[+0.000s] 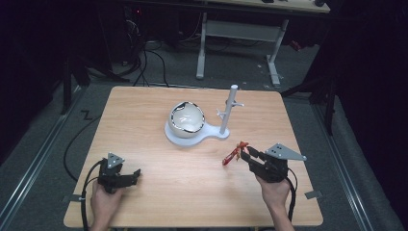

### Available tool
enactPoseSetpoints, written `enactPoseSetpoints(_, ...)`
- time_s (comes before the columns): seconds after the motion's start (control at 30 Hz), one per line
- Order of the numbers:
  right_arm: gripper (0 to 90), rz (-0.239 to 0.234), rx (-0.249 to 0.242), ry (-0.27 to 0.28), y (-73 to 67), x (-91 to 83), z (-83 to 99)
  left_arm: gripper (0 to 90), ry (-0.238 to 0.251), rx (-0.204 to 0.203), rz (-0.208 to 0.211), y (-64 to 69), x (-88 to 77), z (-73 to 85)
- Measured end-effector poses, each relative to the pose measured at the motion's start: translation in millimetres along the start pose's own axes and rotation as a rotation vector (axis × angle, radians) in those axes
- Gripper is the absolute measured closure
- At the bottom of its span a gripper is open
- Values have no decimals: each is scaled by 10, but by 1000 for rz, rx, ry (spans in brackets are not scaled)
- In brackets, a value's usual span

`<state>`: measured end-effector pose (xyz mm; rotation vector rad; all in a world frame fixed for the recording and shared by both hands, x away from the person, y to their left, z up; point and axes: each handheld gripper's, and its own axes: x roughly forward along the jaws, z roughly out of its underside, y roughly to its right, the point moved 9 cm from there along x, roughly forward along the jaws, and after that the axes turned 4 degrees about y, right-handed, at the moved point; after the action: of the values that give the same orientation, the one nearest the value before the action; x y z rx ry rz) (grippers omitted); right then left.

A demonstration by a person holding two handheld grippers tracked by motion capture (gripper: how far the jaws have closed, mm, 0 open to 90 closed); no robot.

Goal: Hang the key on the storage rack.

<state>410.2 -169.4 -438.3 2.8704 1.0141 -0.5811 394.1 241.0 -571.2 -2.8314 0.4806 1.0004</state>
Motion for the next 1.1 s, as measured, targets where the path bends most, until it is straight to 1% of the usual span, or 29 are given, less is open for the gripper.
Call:
enactPoseSetpoints(0.37, 663, 24, 21, 20, 141, -5, -144, 133, 1, -1, 0, 0, 2, -1)
enactPoseSetpoints(0.47, 663, 39, 22, 30, 198, -6, -230, 133, 1, -1, 0, 0, 3, -2)
enactPoseSetpoints(0.53, 663, 41, 22, 31, 211, -7, -252, 133, 1, -1, 0, 0, 2, -2)
enactPoseSetpoints(0.57, 663, 47, 21, 37, 235, -8, -302, 134, 1, -1, 0, 0, 2, -2)
enactPoseSetpoints(0.77, 663, 64, 34, 56, 314, -21, -425, 134, 1, -1, 0, 0, 2, -2)
enactPoseSetpoints(0.9, 664, 69, 46, 61, 356, -20, -480, 134, 0, 0, 0, 0, 1, -1)
enactPoseSetpoints(1.0, 664, 73, 44, 61, 368, -16, -508, 134, 0, 0, 0, 0, 1, -1)
enactPoseSetpoints(1.1, 664, 75, 38, 69, 380, -7, -591, 134, 1, -1, 0, 1, 2, -2)
